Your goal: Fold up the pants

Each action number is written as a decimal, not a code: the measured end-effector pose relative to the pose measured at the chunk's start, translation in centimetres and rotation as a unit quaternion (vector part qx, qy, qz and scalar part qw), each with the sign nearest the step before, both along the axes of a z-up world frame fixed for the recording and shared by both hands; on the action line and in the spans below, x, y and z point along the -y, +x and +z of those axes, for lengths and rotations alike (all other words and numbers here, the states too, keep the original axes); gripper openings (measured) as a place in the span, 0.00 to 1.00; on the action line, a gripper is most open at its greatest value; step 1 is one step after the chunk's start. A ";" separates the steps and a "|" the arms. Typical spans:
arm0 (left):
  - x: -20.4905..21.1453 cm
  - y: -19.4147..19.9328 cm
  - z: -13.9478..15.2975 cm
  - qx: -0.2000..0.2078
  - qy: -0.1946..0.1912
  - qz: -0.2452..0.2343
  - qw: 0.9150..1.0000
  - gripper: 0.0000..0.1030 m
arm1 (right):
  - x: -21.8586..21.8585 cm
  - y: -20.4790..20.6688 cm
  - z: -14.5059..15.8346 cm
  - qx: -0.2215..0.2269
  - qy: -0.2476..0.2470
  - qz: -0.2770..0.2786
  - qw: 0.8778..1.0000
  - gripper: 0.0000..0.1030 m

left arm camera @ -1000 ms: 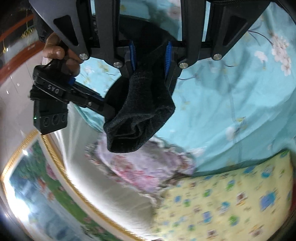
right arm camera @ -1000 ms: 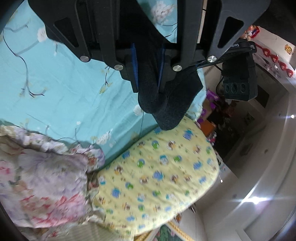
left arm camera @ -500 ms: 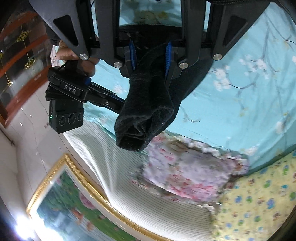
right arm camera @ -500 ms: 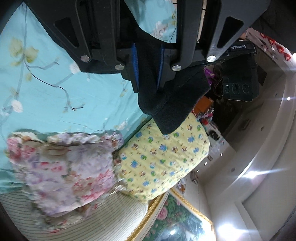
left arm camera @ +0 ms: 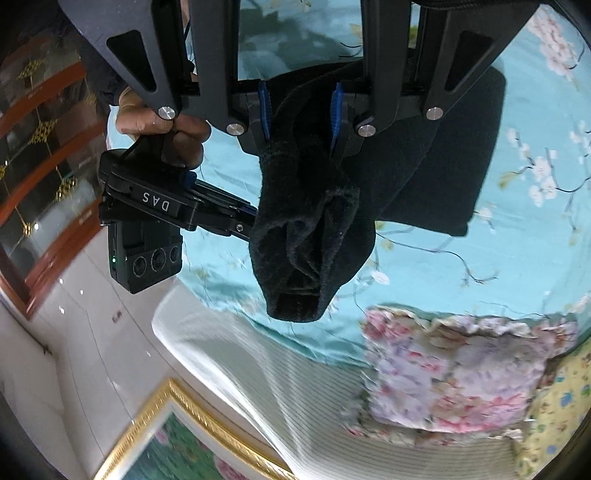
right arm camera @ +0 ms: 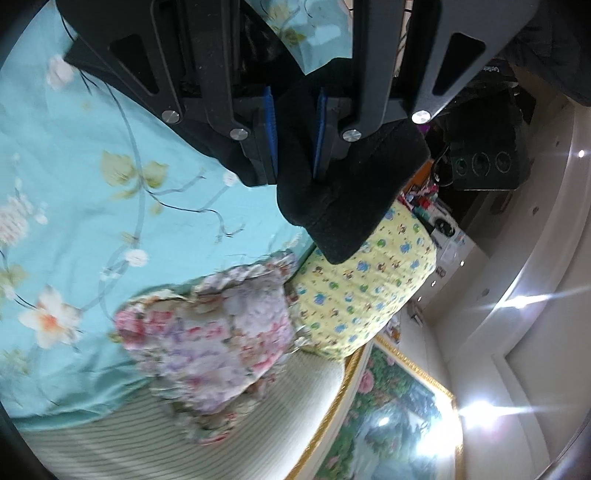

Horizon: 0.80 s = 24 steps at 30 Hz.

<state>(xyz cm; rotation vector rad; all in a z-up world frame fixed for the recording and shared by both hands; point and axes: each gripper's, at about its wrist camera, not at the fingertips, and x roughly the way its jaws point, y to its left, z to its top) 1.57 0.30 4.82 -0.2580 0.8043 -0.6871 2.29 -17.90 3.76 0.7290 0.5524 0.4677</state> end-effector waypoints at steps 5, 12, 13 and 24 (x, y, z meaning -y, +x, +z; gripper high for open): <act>2.6 -0.5 -1.4 -0.005 0.021 -0.024 0.999 0.23 | 1.8 -2.1 -2.0 -0.010 0.010 -0.026 1.000 0.18; 5.4 -0.7 -3.8 0.006 0.068 -0.040 0.997 0.24 | 3.5 -3.8 -5.0 -0.027 0.037 -0.051 0.998 0.18; 5.5 -0.5 -4.1 0.004 0.070 -0.041 0.997 0.24 | 3.7 -3.9 -5.5 -0.030 0.038 -0.053 0.997 0.18; 7.7 -0.5 -6.0 0.029 0.108 -0.067 0.991 0.27 | 4.5 -5.3 -7.6 -0.053 0.028 -0.078 0.995 0.19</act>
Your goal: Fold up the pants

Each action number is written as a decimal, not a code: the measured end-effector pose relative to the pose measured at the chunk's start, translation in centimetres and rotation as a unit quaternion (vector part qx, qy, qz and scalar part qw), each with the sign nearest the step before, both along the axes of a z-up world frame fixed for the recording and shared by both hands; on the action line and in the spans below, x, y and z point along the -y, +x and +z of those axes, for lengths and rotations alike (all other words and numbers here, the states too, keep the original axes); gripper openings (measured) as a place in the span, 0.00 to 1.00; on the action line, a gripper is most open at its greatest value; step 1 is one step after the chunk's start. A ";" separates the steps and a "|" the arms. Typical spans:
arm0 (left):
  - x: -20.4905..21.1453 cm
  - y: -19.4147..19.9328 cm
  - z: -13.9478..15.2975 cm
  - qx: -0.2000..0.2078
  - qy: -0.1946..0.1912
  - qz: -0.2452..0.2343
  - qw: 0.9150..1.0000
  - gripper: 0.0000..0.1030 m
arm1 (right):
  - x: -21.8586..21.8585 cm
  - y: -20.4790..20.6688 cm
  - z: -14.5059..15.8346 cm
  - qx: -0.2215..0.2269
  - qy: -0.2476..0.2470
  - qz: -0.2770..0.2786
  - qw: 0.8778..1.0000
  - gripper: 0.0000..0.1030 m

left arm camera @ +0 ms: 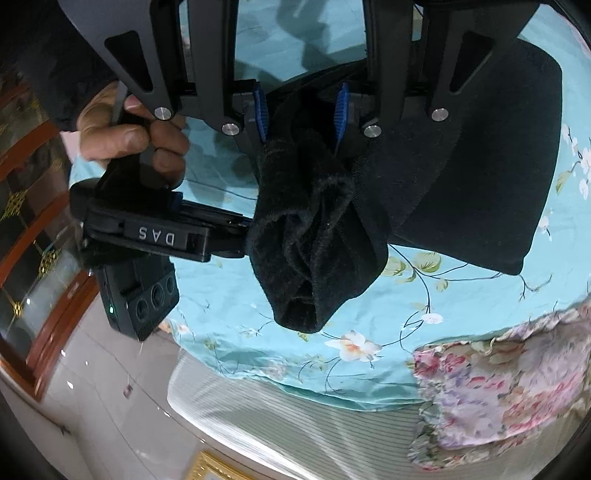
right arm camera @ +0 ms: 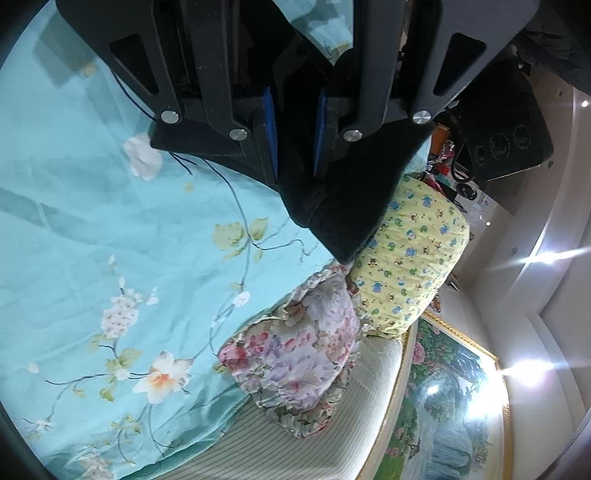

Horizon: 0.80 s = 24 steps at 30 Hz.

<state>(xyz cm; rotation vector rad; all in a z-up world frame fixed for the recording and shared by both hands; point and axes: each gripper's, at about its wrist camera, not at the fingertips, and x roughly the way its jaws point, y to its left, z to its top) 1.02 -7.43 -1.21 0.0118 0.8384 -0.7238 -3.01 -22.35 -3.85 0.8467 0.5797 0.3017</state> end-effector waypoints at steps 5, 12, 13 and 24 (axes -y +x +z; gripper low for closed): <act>0.6 0.1 -0.7 -0.009 0.005 -0.019 1.000 0.33 | 0.7 -0.7 -0.8 -0.032 0.003 -0.027 0.999 0.22; 1.2 0.3 -1.2 -0.017 0.002 -0.035 0.999 0.47 | 0.8 -2.3 -0.6 -0.048 -0.014 -0.060 0.997 0.22; 1.3 0.2 -1.3 -0.016 0.003 -0.036 0.999 0.47 | 0.8 -2.4 -0.5 -0.051 -0.018 -0.064 0.996 0.22; 0.7 0.2 -1.0 -0.034 -0.016 -0.051 0.998 0.53 | 0.3 -4.5 0.3 -0.105 -0.067 -0.127 0.984 0.48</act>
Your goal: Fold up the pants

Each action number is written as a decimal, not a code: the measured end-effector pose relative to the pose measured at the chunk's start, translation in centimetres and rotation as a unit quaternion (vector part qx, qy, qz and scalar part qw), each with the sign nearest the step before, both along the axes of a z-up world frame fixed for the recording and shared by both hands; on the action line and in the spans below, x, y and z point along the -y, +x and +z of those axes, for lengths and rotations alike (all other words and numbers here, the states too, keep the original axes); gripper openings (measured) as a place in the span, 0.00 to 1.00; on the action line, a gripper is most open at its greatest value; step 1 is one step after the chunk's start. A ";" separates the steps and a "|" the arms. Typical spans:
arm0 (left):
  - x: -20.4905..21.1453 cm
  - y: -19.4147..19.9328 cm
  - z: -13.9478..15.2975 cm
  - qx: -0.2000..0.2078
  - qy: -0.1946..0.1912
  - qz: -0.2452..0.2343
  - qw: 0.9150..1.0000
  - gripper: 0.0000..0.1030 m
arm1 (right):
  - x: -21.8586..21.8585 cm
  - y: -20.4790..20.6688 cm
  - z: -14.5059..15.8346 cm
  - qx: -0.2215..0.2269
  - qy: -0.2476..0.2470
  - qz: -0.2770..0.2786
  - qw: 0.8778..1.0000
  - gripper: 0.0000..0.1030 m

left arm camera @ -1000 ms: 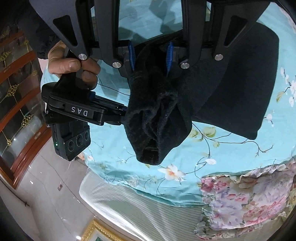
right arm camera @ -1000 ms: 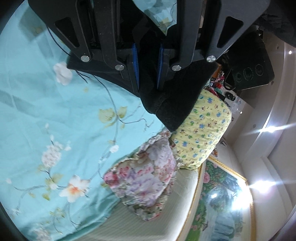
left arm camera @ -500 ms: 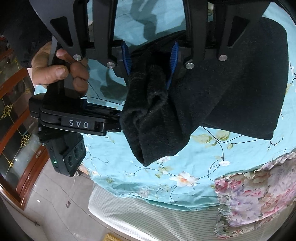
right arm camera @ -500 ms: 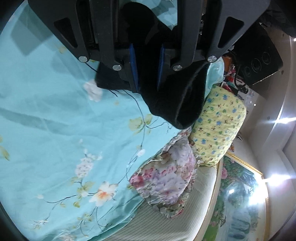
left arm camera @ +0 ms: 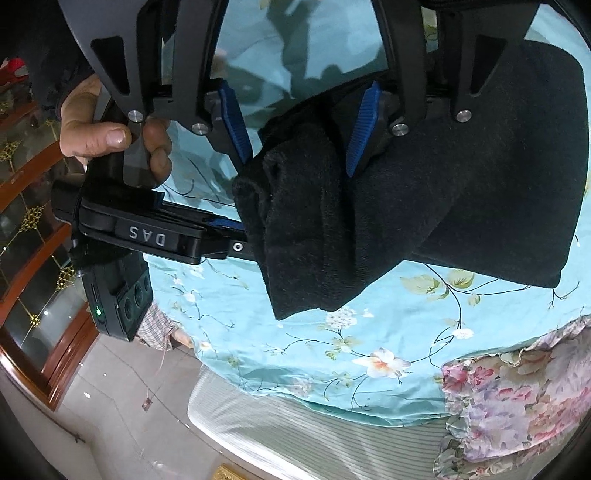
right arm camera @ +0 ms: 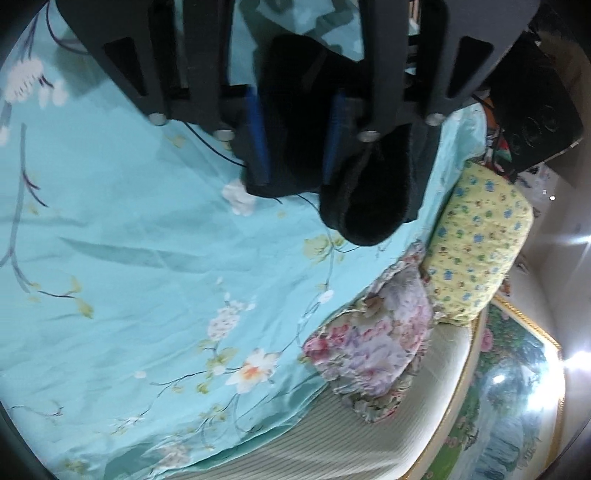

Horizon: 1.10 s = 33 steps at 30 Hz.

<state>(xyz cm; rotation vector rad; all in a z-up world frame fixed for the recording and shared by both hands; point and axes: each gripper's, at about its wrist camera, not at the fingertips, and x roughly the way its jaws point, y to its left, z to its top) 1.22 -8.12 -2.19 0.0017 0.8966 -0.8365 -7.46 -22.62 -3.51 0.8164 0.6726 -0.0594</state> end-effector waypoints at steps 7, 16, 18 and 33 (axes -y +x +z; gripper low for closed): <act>-1.4 -0.7 0.5 -0.012 -0.013 -0.001 1.000 0.58 | 0.2 -2.4 0.6 -0.017 -0.001 -0.043 0.999 0.58; -5.3 -0.3 2.5 -0.009 -0.040 0.043 0.998 0.70 | -1.2 -4.3 2.3 0.002 0.002 -0.058 0.998 0.69; -6.2 0.1 2.7 -0.010 -0.042 0.058 0.997 0.71 | -1.9 -4.4 2.7 0.004 0.001 -0.054 0.999 0.69; -11.3 1.3 2.8 -0.024 -0.052 0.136 0.989 0.75 | -4.9 -4.4 3.2 0.002 -0.004 -0.038 0.999 0.74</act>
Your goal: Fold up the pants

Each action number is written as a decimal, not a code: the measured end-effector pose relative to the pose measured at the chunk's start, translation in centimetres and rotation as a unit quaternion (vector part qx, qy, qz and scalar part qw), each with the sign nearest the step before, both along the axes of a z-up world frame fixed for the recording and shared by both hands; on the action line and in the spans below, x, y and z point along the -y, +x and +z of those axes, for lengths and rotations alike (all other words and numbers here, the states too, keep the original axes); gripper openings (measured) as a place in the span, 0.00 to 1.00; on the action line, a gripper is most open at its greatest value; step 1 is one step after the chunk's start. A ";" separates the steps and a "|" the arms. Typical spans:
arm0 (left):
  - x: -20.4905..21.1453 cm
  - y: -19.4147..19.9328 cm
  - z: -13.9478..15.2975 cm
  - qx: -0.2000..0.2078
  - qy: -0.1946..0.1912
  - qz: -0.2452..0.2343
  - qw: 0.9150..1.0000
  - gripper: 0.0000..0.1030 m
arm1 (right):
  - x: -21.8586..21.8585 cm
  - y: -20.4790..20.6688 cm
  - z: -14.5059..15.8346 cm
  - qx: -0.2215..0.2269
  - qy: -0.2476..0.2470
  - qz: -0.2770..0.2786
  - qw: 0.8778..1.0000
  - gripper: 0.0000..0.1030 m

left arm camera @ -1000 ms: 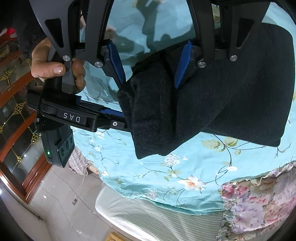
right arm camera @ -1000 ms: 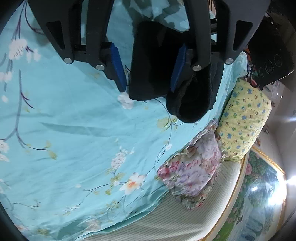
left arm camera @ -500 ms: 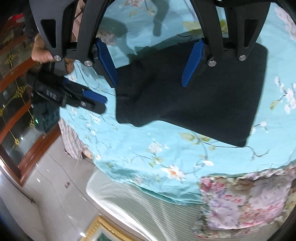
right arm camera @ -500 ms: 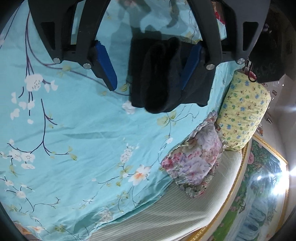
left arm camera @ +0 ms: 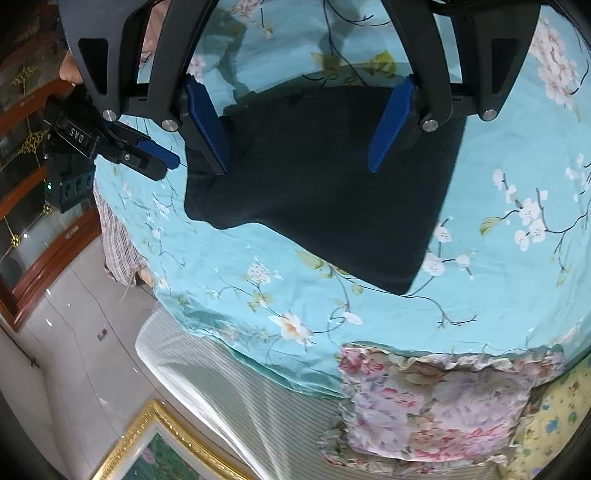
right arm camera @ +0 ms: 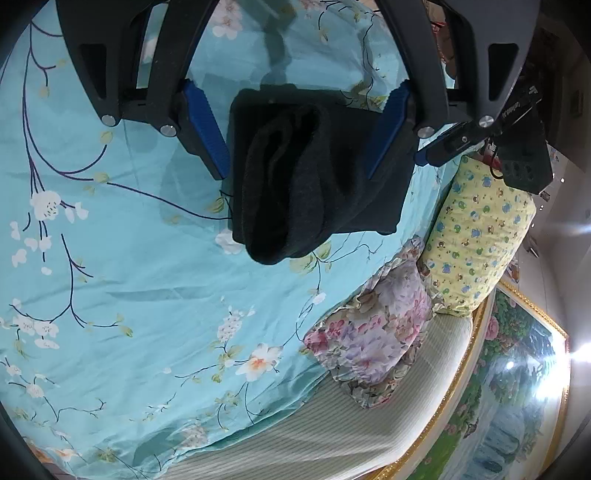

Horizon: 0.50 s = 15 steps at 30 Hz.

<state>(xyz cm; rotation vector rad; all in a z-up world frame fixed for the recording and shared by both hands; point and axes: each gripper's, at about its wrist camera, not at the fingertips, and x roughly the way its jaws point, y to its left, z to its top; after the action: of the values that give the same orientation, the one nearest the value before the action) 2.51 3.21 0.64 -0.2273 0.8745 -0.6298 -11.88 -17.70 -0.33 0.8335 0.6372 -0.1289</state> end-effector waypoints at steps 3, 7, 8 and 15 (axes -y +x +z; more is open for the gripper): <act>-0.8 0.0 -0.1 -0.002 -0.002 0.011 1.000 0.75 | -0.5 0.0 0.0 0.000 -0.002 0.001 1.000 0.74; -1.8 0.2 -0.5 -0.009 -0.004 0.026 1.000 0.77 | -0.9 0.3 -0.4 -0.007 -0.007 -0.003 1.000 0.75; -2.1 0.3 -0.7 -0.011 -0.005 0.029 1.000 0.77 | -0.9 0.3 -0.6 -0.012 -0.007 -0.005 1.000 0.75; -2.7 1.0 -1.1 -0.017 0.001 0.042 0.999 0.77 | -0.5 0.6 -2.3 -0.022 0.027 -0.010 0.999 0.75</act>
<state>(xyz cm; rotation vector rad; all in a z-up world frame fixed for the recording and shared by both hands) 3.51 5.91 -0.49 -0.2724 0.8942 -0.5481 -11.26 -17.24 -2.64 0.8912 0.6750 -0.1495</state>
